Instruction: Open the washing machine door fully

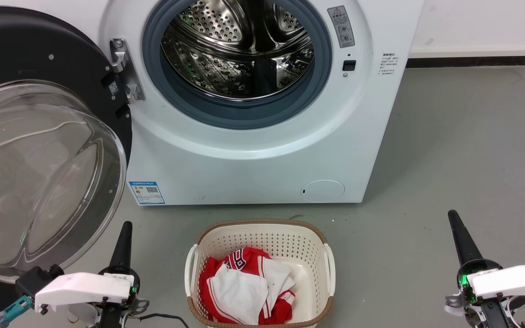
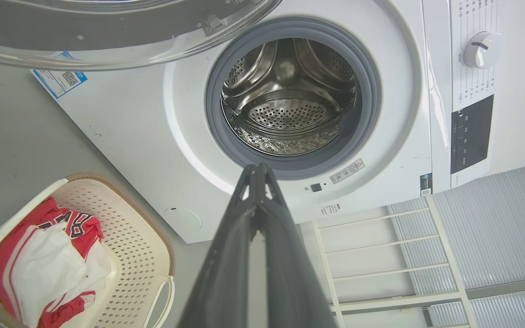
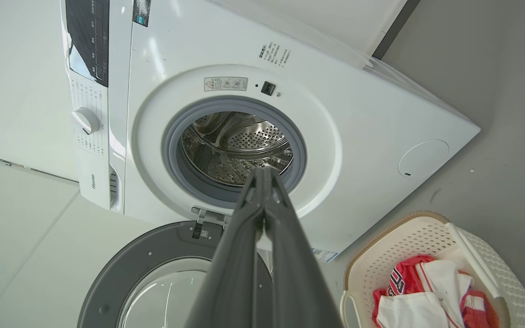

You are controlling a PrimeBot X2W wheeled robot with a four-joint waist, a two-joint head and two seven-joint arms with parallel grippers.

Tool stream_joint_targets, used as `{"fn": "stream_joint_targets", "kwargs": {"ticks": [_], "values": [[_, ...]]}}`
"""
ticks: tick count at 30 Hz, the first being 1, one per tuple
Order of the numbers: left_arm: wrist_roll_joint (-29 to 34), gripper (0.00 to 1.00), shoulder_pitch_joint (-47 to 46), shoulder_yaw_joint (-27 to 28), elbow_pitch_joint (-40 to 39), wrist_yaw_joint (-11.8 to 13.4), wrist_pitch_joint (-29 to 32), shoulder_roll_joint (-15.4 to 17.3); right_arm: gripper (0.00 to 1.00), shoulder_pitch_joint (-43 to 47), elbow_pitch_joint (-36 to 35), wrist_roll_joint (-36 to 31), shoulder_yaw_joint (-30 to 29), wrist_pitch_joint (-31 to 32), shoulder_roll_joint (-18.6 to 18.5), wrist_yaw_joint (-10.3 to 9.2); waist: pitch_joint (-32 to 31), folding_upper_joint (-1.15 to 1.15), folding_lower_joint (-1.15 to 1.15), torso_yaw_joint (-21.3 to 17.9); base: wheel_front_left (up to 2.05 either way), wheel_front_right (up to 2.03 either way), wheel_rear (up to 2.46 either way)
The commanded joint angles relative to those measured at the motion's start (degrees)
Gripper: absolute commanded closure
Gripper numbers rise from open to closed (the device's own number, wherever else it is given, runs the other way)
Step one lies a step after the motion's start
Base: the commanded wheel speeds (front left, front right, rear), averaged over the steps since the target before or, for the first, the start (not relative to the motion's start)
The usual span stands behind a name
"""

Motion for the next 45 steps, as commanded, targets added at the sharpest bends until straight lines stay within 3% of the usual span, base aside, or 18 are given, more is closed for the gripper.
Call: {"fn": "stream_joint_targets", "kwargs": {"ticks": [1,28,45], "values": [[-1.2,1.0,-1.2,0.4,-0.2,-0.5,0.3,-0.1,1.0,-1.3,-0.1,1.4,-0.2,0.1,-0.3,0.01,0.0,0.0,0.0,0.0,0.0,0.0,0.0],[-16.5,1.0,-2.0,1.6,1.5,-2.0,4.3,-0.9,1.0,-3.1,3.4,16.8,-1.5,2.4,0.0,0.0,0.2,0.0,0.0,0.7,0.0,0.0,0.0],[-22.2,1.0,-2.0,2.2,2.1,-2.5,5.8,-1.3,1.0,-3.7,4.8,22.6,-2.1,3.5,0.3,0.0,0.2,0.0,0.0,1.0,0.0,0.0,0.0]]}}
